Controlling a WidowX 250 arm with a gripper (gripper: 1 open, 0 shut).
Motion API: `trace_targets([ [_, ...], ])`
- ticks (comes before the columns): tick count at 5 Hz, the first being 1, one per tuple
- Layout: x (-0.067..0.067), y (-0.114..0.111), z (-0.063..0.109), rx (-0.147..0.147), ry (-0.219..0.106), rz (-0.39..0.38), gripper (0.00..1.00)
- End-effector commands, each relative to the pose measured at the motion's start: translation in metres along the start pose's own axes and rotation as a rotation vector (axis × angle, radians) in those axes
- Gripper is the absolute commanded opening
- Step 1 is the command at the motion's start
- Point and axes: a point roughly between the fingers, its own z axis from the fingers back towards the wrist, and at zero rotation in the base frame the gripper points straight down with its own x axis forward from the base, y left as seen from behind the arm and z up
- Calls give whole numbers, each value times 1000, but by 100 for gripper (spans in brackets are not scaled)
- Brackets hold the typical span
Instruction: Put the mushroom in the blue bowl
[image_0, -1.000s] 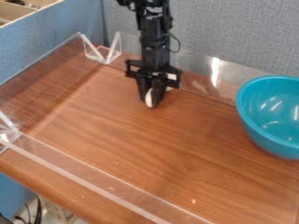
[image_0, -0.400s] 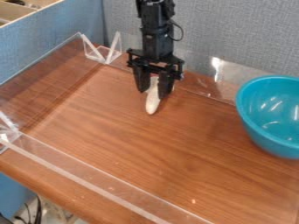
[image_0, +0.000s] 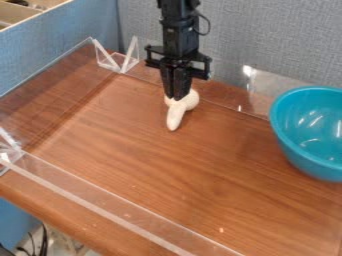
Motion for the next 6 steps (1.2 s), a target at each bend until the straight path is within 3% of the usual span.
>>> trace_targets([
  [1,11,1,32,13,-91,-20,0],
  [2,11,2,17,7,-81,-94,100],
  [3,11,4,1,3,-68,-165,100],
  [6,6,39,-8,-7,-45,-77,100],
])
